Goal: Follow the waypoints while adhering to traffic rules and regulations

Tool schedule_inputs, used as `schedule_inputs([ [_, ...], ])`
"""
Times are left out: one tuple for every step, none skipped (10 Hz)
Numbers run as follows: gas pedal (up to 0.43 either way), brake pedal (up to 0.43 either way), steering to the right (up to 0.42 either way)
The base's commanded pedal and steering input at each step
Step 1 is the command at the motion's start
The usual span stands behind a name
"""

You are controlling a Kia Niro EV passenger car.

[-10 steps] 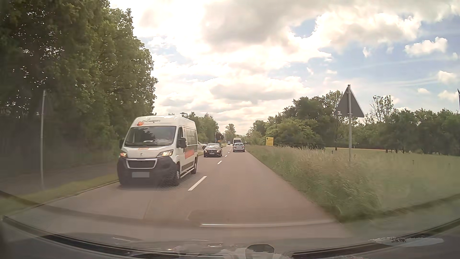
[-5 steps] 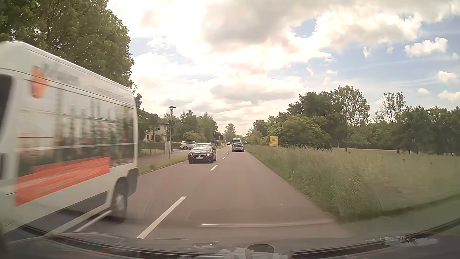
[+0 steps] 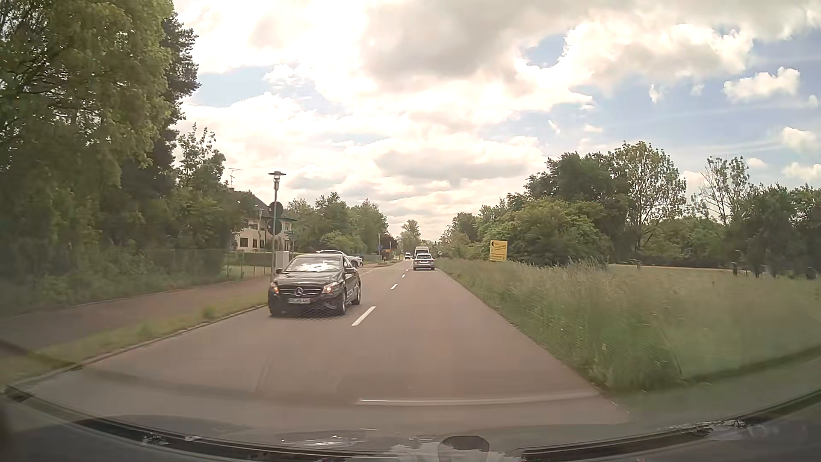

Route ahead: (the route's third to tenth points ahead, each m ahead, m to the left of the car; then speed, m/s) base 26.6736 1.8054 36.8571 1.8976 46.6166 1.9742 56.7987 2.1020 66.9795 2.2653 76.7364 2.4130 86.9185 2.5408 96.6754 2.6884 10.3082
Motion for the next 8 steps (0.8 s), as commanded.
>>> schedule_inputs([
  [0.087,0.000,0.000],
  [0.087,0.000,0.000],
  [0.087,0.000,0.000],
  [0.087,0.000,0.000],
  [0.087,0.000,0.000],
  [0.087,0.000,0.001],
  [0.087,0.000,0.000],
  [0.087,0.000,0.000],
])
